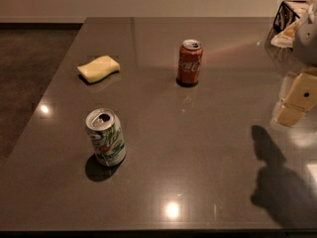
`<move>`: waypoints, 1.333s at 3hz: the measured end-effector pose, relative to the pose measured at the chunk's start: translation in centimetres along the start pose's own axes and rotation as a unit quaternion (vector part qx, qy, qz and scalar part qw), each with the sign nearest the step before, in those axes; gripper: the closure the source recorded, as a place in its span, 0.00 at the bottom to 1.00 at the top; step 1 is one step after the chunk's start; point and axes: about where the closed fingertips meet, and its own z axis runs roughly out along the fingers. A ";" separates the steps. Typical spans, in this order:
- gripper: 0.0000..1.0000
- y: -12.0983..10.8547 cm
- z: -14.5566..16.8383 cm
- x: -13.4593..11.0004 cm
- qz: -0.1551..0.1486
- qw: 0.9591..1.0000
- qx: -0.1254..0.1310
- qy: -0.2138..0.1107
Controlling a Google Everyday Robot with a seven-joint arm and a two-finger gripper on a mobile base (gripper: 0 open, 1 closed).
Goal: Knock 7up can over
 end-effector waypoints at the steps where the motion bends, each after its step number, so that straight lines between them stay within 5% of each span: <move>1: 0.00 0.0 0.0 0.0 0.000 1.000 0.000 0.000; 2: 0.00 0.3 -0.2 -1.0 -0.006 1.000 -0.003 -0.026; 3: 0.00 1.8 1.4 -4.0 -0.028 0.995 -0.021 -0.091; 4: 0.00 4.8 3.3 -9.7 -0.061 0.981 -0.054 -0.178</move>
Offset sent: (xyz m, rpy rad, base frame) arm -0.0034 0.0240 0.0029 0.1090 -0.0072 0.0648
